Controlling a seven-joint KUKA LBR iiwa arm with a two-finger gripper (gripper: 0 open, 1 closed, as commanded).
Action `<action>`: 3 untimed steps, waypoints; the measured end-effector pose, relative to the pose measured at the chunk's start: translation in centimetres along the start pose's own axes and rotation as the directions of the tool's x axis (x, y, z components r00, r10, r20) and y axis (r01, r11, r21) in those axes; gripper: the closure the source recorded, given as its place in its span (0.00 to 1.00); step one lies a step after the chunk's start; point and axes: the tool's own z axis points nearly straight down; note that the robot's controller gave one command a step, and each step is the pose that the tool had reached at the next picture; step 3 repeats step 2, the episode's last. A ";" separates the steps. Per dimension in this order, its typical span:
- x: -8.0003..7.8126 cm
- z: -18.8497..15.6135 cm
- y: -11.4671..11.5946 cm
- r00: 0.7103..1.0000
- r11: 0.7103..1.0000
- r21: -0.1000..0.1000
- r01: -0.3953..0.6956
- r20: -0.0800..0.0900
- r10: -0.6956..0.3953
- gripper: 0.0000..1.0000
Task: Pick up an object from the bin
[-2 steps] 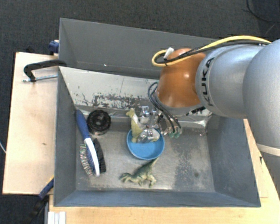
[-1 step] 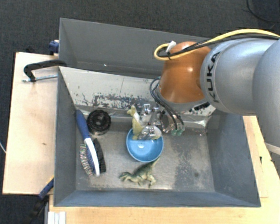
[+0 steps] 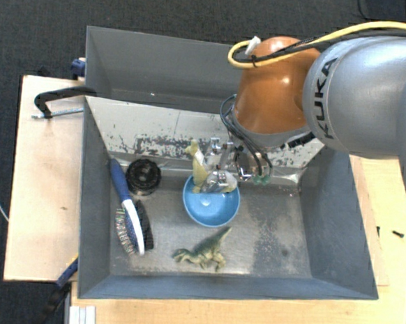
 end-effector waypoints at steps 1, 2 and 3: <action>2.1 0.0 1.4 0.999 0.999 0.000 0.046 -0.012 -0.046 1.00; 1.2 -9.2 2.3 0.997 0.997 0.001 0.071 0.003 -0.071 1.00; 1.2 -9.2 2.3 0.997 0.997 0.001 0.071 0.003 -0.071 1.00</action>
Offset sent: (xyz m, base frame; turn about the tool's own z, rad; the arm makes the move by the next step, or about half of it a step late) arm -0.0229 0.0099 -0.0010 -0.0466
